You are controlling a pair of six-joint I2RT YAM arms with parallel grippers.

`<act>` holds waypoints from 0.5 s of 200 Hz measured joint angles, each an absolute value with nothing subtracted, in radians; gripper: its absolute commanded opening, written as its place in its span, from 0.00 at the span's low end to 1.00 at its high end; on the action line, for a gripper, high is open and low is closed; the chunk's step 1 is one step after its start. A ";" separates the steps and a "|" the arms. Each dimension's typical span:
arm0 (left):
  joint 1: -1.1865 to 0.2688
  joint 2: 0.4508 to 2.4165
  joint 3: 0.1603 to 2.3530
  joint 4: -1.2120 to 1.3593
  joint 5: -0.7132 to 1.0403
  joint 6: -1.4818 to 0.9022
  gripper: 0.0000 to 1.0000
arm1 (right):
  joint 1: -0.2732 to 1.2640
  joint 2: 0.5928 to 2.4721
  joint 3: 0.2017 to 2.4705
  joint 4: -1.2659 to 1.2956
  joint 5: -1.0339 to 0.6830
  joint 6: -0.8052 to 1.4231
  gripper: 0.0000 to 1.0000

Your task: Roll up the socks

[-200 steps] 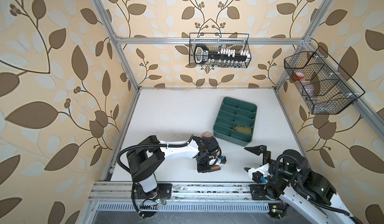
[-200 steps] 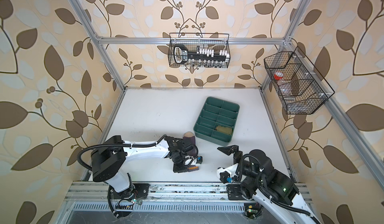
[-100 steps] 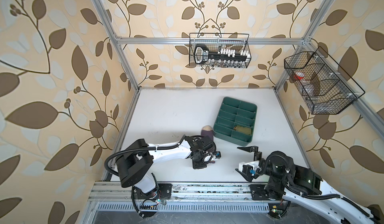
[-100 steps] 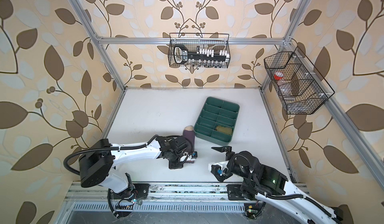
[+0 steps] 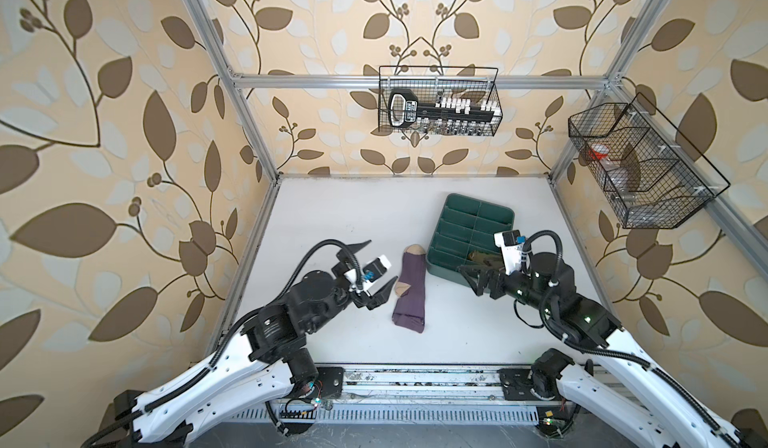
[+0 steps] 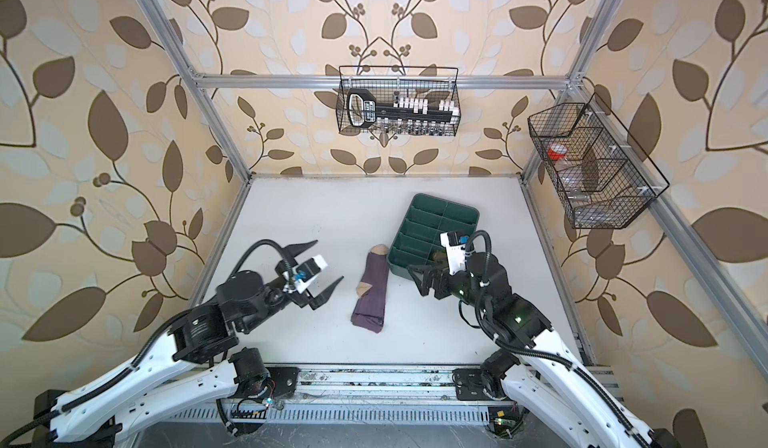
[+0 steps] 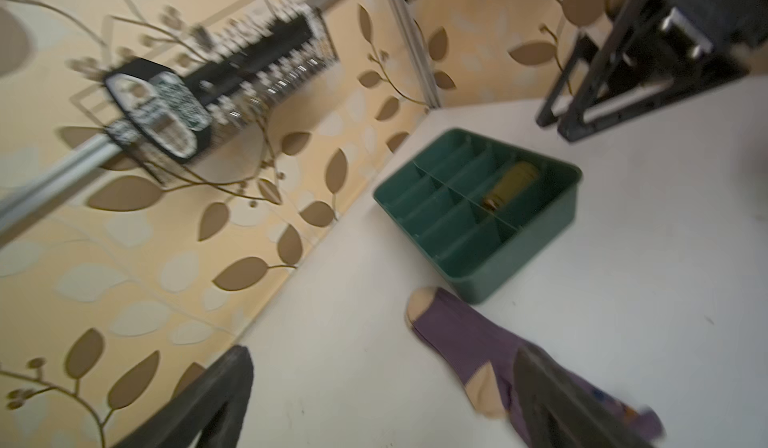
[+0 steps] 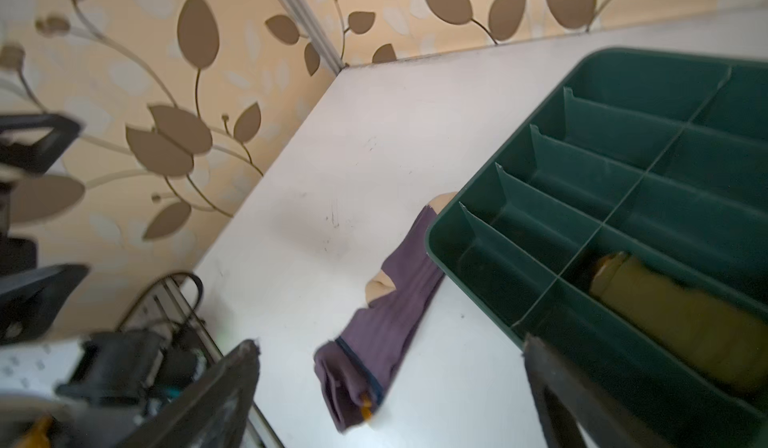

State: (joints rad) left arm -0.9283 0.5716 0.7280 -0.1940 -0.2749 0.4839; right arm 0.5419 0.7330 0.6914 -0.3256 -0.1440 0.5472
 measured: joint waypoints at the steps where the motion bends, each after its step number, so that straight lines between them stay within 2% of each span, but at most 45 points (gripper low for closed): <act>1: -0.928 0.569 0.728 -0.192 -0.279 0.483 0.99 | 0.542 0.741 0.696 -0.324 -0.144 0.560 1.00; 22: -0.928 0.560 0.725 -0.165 -0.398 0.403 0.99 | 0.591 0.918 0.826 -0.321 -0.100 0.678 1.00; 55: -0.928 0.598 0.692 -0.213 -0.484 0.241 0.99 | 0.696 1.230 1.096 -0.344 0.035 0.691 1.00; 72: -0.928 0.626 0.676 -0.230 -0.494 0.187 0.99 | 0.679 1.325 1.115 -0.343 0.071 0.694 0.85; 82: -0.928 0.644 0.672 -0.239 -0.501 0.169 0.99 | 0.656 1.387 1.124 -0.353 0.088 0.698 0.62; 93: -0.928 0.665 0.672 -0.245 -0.507 0.155 0.99 | 0.636 1.458 1.151 -0.371 0.106 0.696 0.60; 100: -0.928 0.677 0.672 -0.250 -0.507 0.151 0.99 | 0.625 1.504 1.180 -0.385 0.119 0.696 0.55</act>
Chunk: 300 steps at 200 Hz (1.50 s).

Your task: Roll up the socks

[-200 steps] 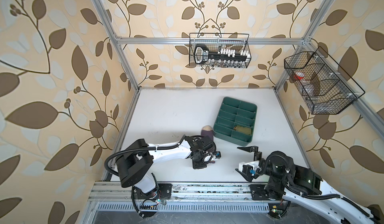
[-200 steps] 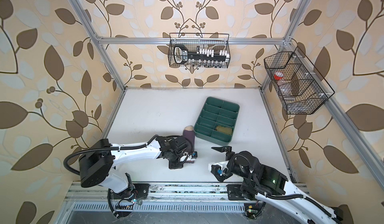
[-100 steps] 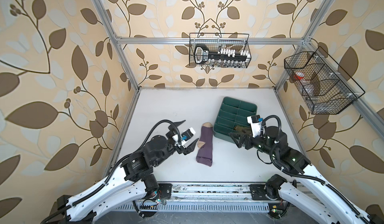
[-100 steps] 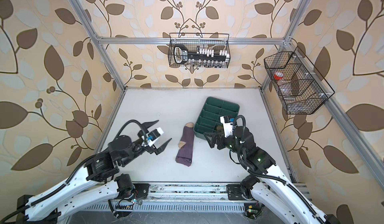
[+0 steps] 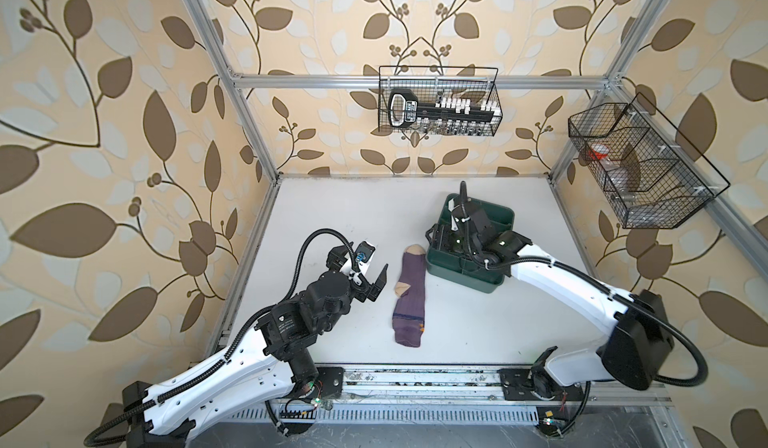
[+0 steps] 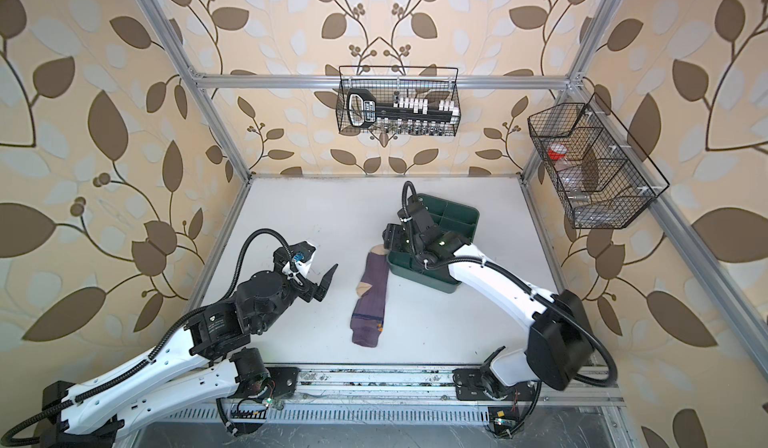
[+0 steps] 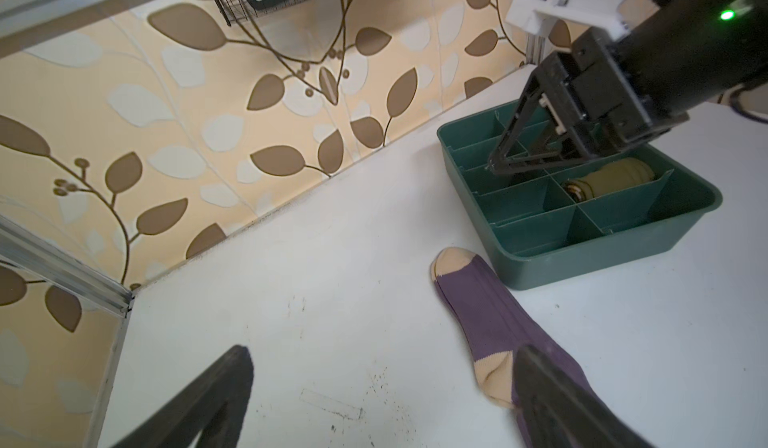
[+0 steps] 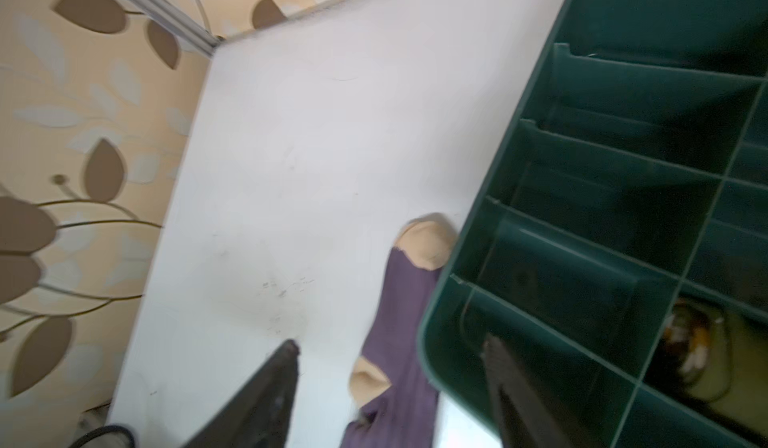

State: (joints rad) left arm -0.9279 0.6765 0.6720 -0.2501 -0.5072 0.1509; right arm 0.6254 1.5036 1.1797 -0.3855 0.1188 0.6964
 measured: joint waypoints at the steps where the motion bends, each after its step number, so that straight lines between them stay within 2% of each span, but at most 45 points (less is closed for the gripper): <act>1: -0.928 0.677 0.672 -0.251 -0.508 0.150 0.99 | 0.624 1.508 1.183 -0.387 0.120 0.697 0.54; 21: -0.928 0.690 0.672 -0.271 -0.508 0.146 0.99 | 0.608 1.640 1.313 -0.435 0.153 0.693 0.51; 45: -0.928 0.685 0.672 -0.282 -0.508 0.145 0.99 | 0.603 1.774 1.471 -0.492 0.193 0.691 0.53; 86: -0.928 0.672 0.672 -0.284 -0.508 0.145 0.99 | 0.586 1.937 1.610 -0.582 0.242 0.709 0.54; 117: -0.928 0.673 0.672 -0.290 -0.508 0.145 0.99 | 0.570 1.989 1.615 -0.630 0.263 0.744 0.53; 148: -0.928 0.679 0.672 -0.296 -0.508 0.146 0.99 | 0.566 2.011 1.620 -0.649 0.286 0.751 0.48; 222: -0.928 0.714 0.672 -0.306 -0.506 0.146 0.99 | 0.533 2.132 1.761 -0.683 0.344 0.681 0.41; 248: -0.928 0.714 0.672 -0.311 -0.506 0.147 0.99 | 0.519 2.136 1.748 -0.689 0.345 0.670 0.31; 278: -0.928 0.719 0.672 -0.312 -0.506 0.150 0.99 | 0.521 2.136 1.732 -0.677 0.349 0.631 0.15; 300: -0.928 0.728 0.672 -0.318 -0.506 0.150 0.99 | 0.516 2.136 1.732 -0.687 0.366 0.601 0.11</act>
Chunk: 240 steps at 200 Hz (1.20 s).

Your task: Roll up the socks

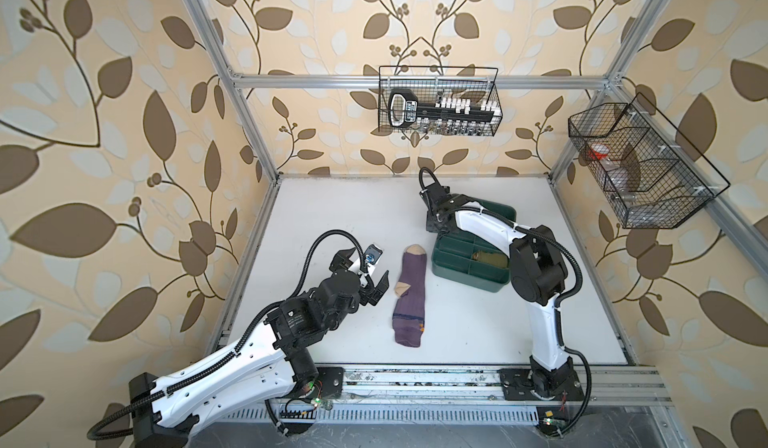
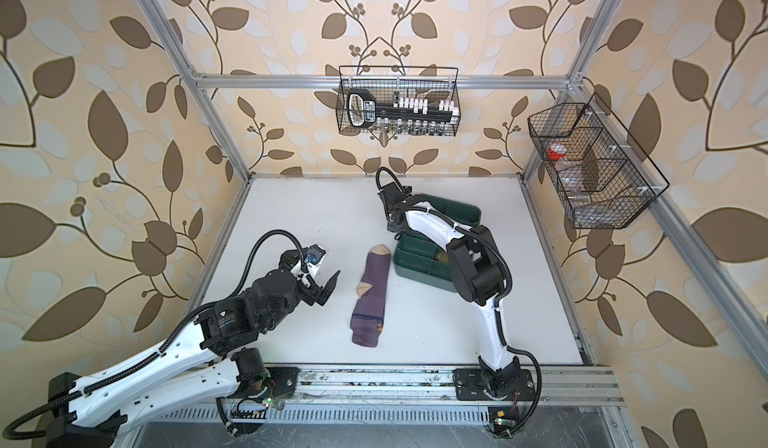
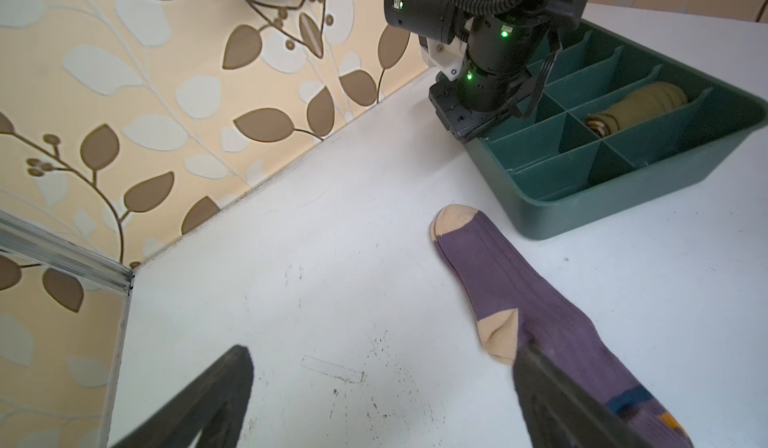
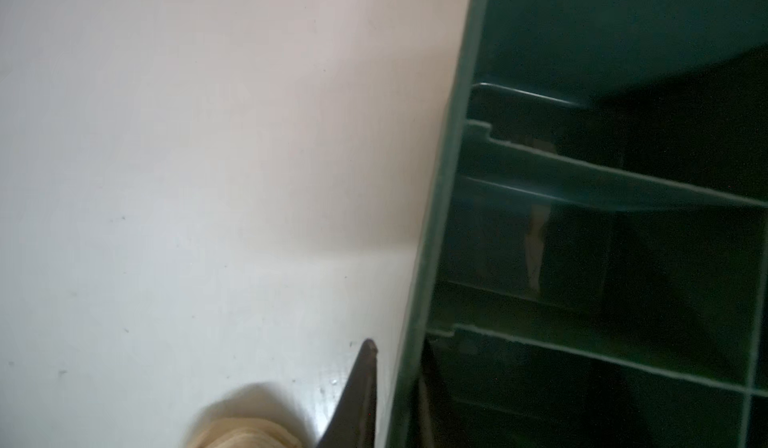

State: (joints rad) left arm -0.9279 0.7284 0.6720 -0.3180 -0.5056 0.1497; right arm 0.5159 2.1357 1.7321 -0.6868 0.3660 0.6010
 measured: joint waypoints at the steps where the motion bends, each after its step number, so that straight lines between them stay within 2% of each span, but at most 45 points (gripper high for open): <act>1: -0.928 0.729 0.672 -0.319 -0.506 0.150 0.99 | 0.516 2.136 1.732 -0.687 0.367 0.599 0.11; 57: -0.928 0.735 0.672 -0.333 -0.505 0.149 0.99 | 0.442 2.170 1.769 -0.646 0.378 0.415 0.09; 107: -0.928 0.766 0.672 -0.339 -0.501 0.145 0.99 | 0.385 2.371 2.079 -0.656 0.354 0.364 0.09; 150: -0.928 0.787 0.672 -0.340 -0.502 0.142 0.99 | 0.370 2.453 2.212 -0.653 0.297 0.339 0.12; 156: -0.928 0.791 0.672 -0.340 -0.502 0.142 0.99 | 0.369 2.458 2.220 -0.649 0.286 0.338 0.14; 178: -0.928 0.812 0.672 -0.340 -0.504 0.134 0.99 | 0.367 2.467 2.246 -0.641 0.249 0.340 0.32; 210: -0.928 0.839 0.672 -0.336 -0.513 0.094 0.99 | 0.371 2.452 2.273 -0.629 0.223 0.321 0.51; 224: -0.928 0.850 0.676 -0.339 -0.516 0.073 0.99 | 0.379 2.387 2.197 -0.598 0.228 0.302 0.61; 240: -0.928 0.863 0.700 -0.361 -0.516 0.052 0.99 | 0.405 2.229 2.017 -0.539 0.248 0.272 0.71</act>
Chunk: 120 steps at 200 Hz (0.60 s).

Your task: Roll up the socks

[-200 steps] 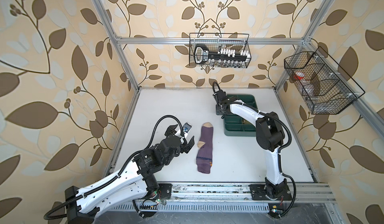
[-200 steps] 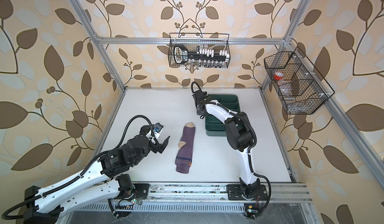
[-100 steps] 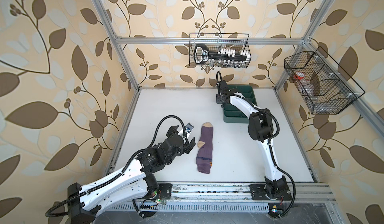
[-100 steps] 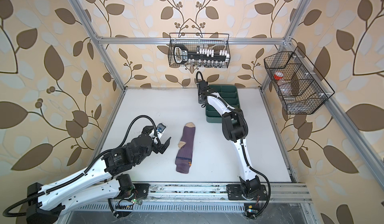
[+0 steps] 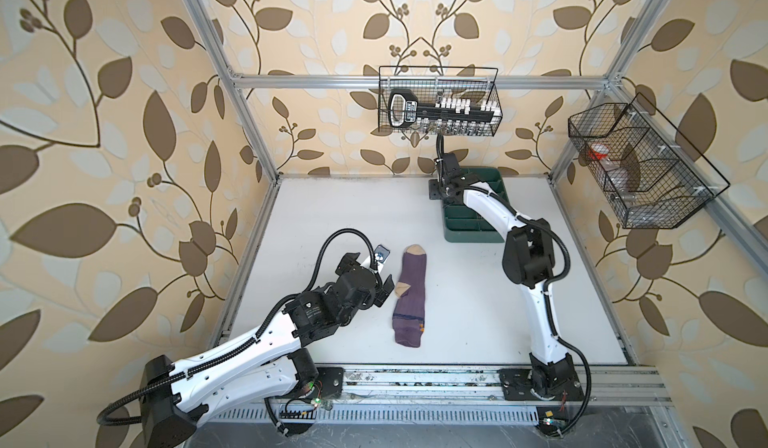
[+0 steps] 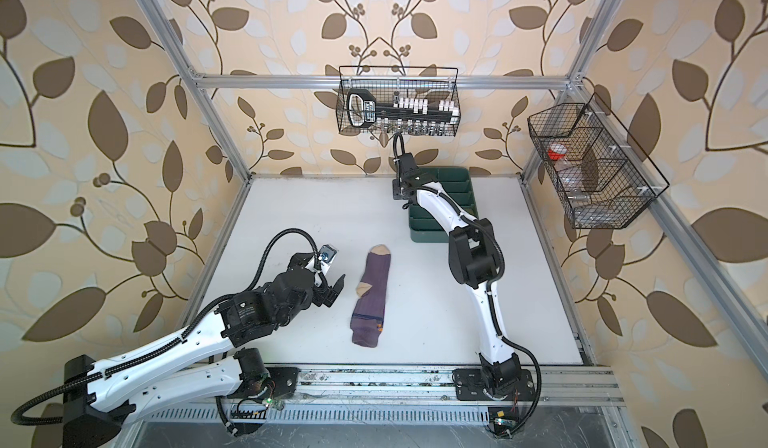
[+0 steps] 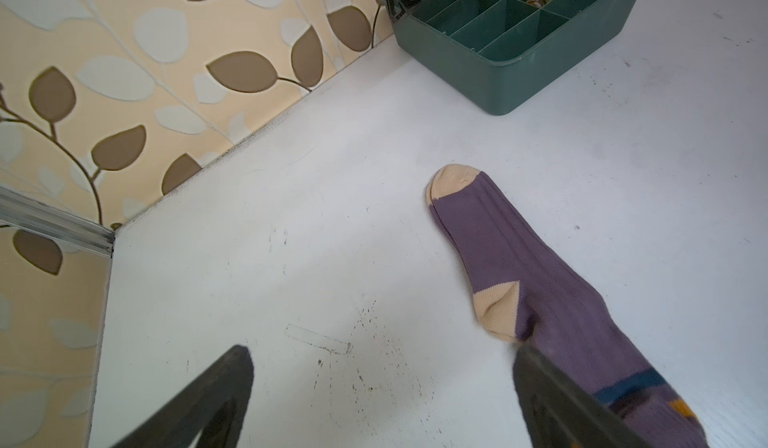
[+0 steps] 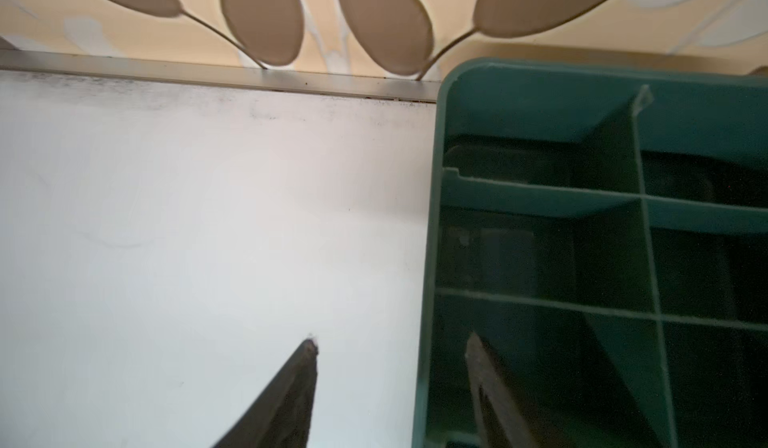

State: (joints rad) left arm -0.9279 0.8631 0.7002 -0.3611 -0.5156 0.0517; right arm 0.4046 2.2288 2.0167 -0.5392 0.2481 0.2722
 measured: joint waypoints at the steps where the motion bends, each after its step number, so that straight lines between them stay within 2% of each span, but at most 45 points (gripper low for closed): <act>1: -0.928 0.864 0.702 -0.363 -0.515 0.051 0.99 | 0.408 2.212 1.999 -0.534 0.250 0.265 0.71; 14: -0.928 0.870 0.743 -0.398 -0.503 0.044 0.99 | 0.450 2.057 1.853 -0.482 0.276 0.231 0.75; 38: -0.928 0.852 0.807 -0.450 -0.453 0.065 0.99 | 0.569 1.730 1.575 -0.351 0.303 0.136 0.76; 75: -0.928 0.746 0.822 -0.472 -0.342 0.274 0.99 | 0.691 1.269 1.203 -0.256 0.237 -0.086 0.76; 99: -0.928 0.685 0.804 -0.449 -0.229 0.449 0.98 | 0.680 1.090 1.018 -0.268 0.152 -0.109 0.77; 120: -0.928 0.675 0.796 -0.469 -0.149 0.536 0.99 | 0.611 1.085 0.973 -0.309 0.020 0.028 0.74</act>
State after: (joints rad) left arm -0.9279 0.6754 0.7963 -0.4686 -0.1490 0.5358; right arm 0.6113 1.0851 0.9726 -0.3092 0.0200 0.0277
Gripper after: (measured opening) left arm 0.980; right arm 0.759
